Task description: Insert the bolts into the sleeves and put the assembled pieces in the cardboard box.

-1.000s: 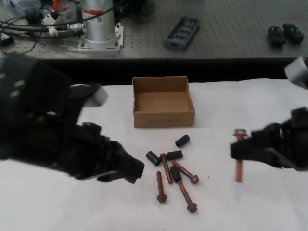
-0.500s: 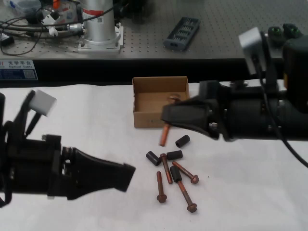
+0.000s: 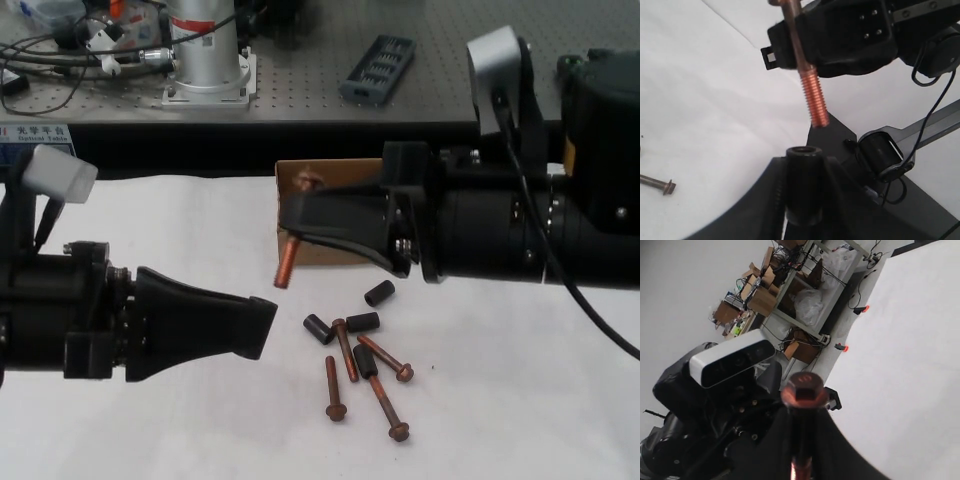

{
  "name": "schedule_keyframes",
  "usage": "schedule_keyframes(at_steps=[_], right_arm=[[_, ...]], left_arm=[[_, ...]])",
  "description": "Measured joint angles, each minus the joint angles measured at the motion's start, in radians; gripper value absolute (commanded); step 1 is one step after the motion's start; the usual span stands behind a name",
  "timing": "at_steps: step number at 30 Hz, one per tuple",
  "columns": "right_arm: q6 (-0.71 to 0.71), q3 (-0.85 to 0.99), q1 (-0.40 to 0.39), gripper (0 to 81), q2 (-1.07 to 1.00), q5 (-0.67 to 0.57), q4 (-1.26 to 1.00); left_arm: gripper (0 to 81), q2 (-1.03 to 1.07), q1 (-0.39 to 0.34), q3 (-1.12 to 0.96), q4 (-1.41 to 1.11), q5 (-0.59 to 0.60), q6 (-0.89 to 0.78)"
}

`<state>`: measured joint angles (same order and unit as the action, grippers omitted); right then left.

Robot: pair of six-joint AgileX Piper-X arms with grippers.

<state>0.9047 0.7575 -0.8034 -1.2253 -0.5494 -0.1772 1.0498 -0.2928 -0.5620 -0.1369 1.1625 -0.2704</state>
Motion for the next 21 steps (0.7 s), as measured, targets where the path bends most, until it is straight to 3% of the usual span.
schedule_keyframes(at_steps=[21], right_arm=[[-0.014, 0.022, 0.000, 2.8, -0.001, 0.000, -0.010]], left_arm=[[0.6, 0.000, 0.000, 0.000, -0.127, 0.008, -0.104]])
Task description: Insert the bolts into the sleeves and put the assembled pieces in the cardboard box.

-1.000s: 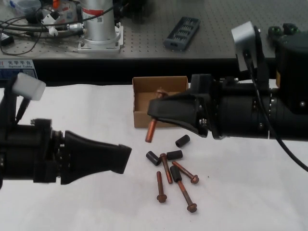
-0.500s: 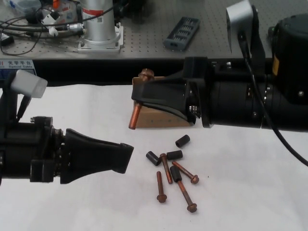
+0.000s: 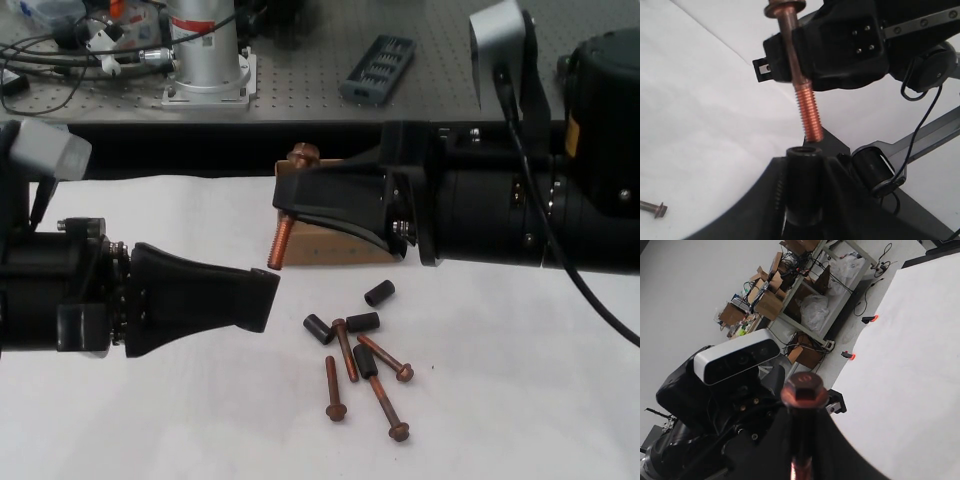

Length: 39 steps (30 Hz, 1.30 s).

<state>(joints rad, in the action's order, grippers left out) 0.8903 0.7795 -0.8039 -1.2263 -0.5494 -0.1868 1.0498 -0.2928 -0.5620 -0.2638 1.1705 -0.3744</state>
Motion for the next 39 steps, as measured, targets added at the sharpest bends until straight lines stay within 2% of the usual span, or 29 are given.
schedule_keyframes(at_steps=[25, 39], right_arm=[[-0.007, 0.000, -0.002, 2.8, 0.000, 0.000, 0.000], [-0.007, 0.002, -0.024, 2.8, 0.000, 0.010, -0.009]], left_arm=[[0.6, 0.000, 0.000, 0.000, -0.008, 0.007, -0.049], [0.6, 0.000, 0.000, 0.006, -0.107, 0.007, -0.104]])
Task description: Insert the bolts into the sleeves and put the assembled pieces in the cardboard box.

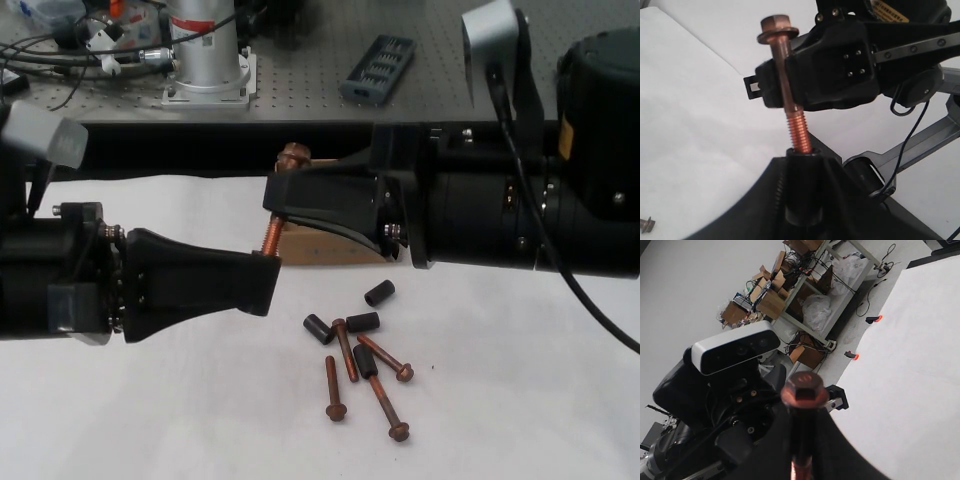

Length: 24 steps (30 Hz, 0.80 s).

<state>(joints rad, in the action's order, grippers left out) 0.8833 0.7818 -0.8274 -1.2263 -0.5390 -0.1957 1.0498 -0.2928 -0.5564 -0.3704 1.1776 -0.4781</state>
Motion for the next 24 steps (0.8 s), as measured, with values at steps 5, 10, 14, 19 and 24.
schedule_keyframes(at_steps=[5, 10, 14, 19, 24], right_arm=[[0.000, 0.000, 0.000, 2.8, -0.002, -0.016, 0.002], [-0.048, 0.000, -0.006, 2.8, -0.002, -0.016, 0.002], [-0.073, 0.000, -0.022, 2.8, -0.002, -0.008, 0.002], [-0.109, 0.000, -0.038, 2.8, -0.002, 0.016, 0.002], [-0.124, 0.000, -0.052, 2.8, -0.002, 0.038, 0.013]], left_arm=[[0.6, 0.000, 0.000, 0.000, 0.000, 0.000, -0.003], [0.6, 0.000, 0.000, 0.000, 0.000, 0.000, -0.003], [0.6, 0.000, 0.000, 0.000, 0.000, -0.012, -0.003], [0.6, 0.000, 0.000, 0.000, 0.000, -0.013, -0.005], [0.6, -0.002, 0.000, 0.000, 0.000, -0.020, -0.012]])
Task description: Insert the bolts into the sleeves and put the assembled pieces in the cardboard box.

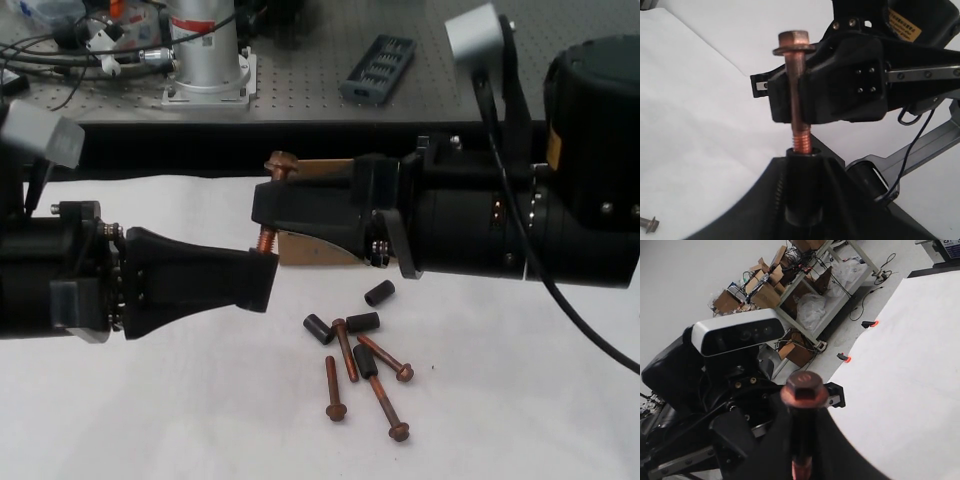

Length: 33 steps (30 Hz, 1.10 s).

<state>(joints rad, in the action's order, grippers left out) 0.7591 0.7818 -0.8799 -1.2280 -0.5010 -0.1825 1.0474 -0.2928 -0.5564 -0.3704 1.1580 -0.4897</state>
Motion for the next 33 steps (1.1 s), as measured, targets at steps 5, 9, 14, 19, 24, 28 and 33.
schedule_keyframes(at_steps=[5, 9, 14, 19, 24, 28, 33], right_arm=[[-0.004, 0.000, 0.001, 2.8, 0.000, 0.002, 0.005], [-0.004, 0.000, 0.001, 2.8, 0.000, -0.004, 0.005], [-0.007, 0.000, -0.002, 2.8, 0.000, -0.008, 0.007], [-0.009, 0.000, -0.002, 2.8, 0.000, -0.015, 0.007], [-0.009, 0.002, -0.002, 2.5, 0.000, -0.017, 0.019], [0.001, 0.005, -0.002, 14.0, 0.000, -0.026, 0.021], [0.035, 0.009, -0.006, 37.4, 0.000, -0.036, 0.028]], left_arm=[[0.6, 0.000, 0.000, 0.000, 0.000, -0.006, -0.004], [0.6, 0.000, 0.000, 0.000, 0.000, -0.013, -0.004], [0.6, -0.005, 0.000, 0.000, -0.007, -0.038, -0.007], [0.6, -0.005, 0.000, 0.000, -0.037, -0.039, -0.023], [0.6, -0.005, 0.000, 0.003, -0.043, -0.039, -0.029], [0.6, -0.005, 0.000, 0.005, -0.043, -0.039, -0.031], [0.6, -0.005, 0.000, 0.005, -0.043, -0.046, -0.031]])
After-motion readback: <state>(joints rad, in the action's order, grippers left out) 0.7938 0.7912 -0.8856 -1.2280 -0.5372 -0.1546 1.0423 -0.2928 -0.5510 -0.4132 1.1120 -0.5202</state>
